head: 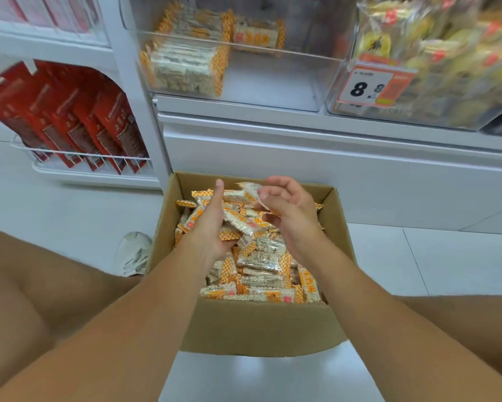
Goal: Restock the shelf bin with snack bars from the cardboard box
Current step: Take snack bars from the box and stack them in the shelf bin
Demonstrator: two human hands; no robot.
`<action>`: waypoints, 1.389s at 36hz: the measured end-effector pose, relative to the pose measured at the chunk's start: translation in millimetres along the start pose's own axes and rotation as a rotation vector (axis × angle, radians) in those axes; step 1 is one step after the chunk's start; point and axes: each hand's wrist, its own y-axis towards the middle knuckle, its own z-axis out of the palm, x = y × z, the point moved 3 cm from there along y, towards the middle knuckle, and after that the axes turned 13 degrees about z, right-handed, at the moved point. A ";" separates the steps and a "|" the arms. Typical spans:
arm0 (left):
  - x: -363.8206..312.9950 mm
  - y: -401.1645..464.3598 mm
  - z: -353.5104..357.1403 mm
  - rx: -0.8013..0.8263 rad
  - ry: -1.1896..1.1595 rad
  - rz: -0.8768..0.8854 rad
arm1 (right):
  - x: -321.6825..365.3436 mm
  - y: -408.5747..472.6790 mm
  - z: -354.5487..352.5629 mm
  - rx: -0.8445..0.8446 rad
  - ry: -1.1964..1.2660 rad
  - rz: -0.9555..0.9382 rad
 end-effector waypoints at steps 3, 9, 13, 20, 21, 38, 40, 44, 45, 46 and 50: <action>-7.3 -6.7 10.4 0.153 -0.144 -0.041 | 0.5 -3.6 5.4 0.380 0.102 0.243; -4.7 -11.3 13.6 0.284 -0.165 -0.037 | -7.8 -2.2 -1.0 0.375 -0.043 0.349; 5.3 -10.9 7.8 0.248 -0.016 -0.044 | -2.7 0.0 -12.1 0.416 -0.332 0.369; 7.9 -8.6 10.2 0.226 0.024 -0.068 | 14.5 3.8 -22.4 0.513 -1.039 0.308; 6.6 -8.9 12.2 0.220 0.034 -0.055 | 13.2 4.6 -21.5 0.487 -1.105 0.266; 1.2 -27.9 18.6 0.470 0.398 0.022 | 25.3 13.1 -33.5 0.372 -0.684 0.174; 2.5 -28.8 20.2 0.555 0.535 0.024 | 38.7 16.0 -40.1 0.288 -0.543 0.180; 1.4 -36.1 34.6 0.624 0.674 0.076 | 30.8 17.7 -39.0 0.267 -0.608 0.205; 2.5 -36.5 36.8 0.633 0.682 0.084 | 23.3 19.6 -38.3 0.229 -0.659 0.189; 2.1 -38.0 38.3 0.638 0.676 0.082 | 17.3 20.9 -37.5 0.173 -0.672 0.162; 2.1 -39.9 36.3 0.592 0.549 0.006 | -4.4 28.5 -38.2 0.003 -0.555 0.120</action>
